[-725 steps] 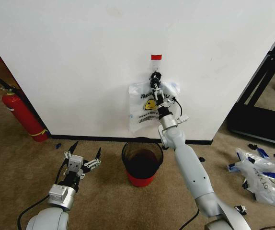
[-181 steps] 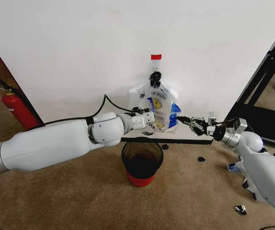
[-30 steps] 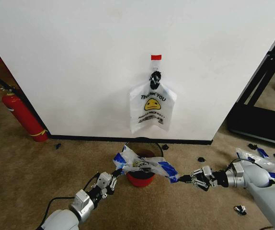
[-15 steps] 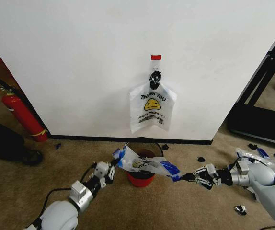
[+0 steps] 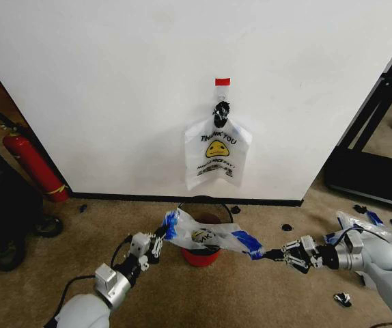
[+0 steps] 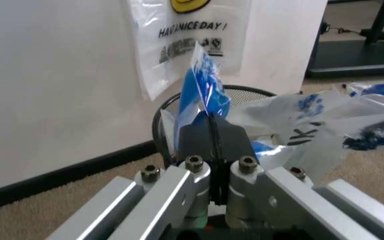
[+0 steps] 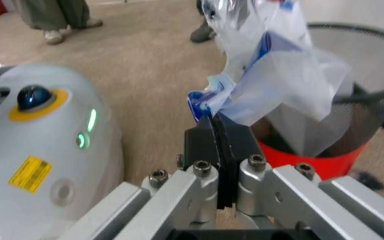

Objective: Pick up the garbage bag from the wall and place it over the trash bin.

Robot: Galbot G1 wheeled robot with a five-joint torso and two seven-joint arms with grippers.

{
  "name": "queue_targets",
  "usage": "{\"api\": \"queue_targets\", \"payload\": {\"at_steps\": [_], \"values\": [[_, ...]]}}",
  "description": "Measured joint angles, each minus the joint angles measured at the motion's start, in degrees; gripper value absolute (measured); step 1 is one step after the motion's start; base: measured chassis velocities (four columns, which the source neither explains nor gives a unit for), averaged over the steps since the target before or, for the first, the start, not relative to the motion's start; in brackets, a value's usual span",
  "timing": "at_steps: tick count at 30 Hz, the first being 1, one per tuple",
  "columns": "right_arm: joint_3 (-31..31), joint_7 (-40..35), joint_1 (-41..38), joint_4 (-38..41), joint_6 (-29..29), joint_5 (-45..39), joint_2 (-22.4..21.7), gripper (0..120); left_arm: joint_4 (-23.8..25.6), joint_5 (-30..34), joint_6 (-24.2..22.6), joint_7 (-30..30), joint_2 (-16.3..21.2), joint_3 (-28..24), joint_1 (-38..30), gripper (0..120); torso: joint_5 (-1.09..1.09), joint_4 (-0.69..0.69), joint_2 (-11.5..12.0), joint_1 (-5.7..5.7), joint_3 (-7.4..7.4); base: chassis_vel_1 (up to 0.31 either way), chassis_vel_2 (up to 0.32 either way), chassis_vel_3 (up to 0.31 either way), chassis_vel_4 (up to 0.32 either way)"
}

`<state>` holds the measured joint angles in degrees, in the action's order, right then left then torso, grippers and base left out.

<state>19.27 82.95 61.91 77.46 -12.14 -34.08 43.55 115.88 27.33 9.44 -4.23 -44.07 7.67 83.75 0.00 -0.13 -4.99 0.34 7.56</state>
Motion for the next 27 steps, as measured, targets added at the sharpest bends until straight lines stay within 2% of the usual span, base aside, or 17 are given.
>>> {"api": "queue_targets", "payload": {"at_steps": [8, 16, 24, 27], "values": [[-1.3, 1.1, -1.3, -2.1, -0.2, 4.2, 1.3, 0, -1.4, 1.1, 6.1, 1.4, -0.8, -0.6, 1.3, 0, 0.00, 0.00, 0.0, 0.00, 0.00, 0.000, 0.000, 0.000, 0.000], [-2.3, -2.1, -2.1, -2.8, -0.4, 2.5, 2.2, 0, -3.3, -2.9, 12.3, 7.0, -0.4, -0.4, 4.5, 0, 0.00, 0.01, 0.0, 0.00, 0.00, 0.000, 0.000, 0.000, 0.000], [-1.9, -2.3, -1.9, -2.8, -0.6, 2.1, 2.3, 0, -6.8, -5.8, 14.1, 10.7, -0.2, 0.0, 3.5, 0, -0.01, 0.00, 0.0, 0.00, 0.00, 0.000, 0.000, 0.000, 0.000], [-1.8, -2.8, -1.7, -3.2, -0.8, 3.3, 2.4, 0, -9.7, -6.6, 14.3, 12.5, -0.1, -0.1, 1.7, 0, 0.00, 0.00, 0.0, 0.00, 0.00, 0.000, 0.000, 0.000, 0.000]]}}
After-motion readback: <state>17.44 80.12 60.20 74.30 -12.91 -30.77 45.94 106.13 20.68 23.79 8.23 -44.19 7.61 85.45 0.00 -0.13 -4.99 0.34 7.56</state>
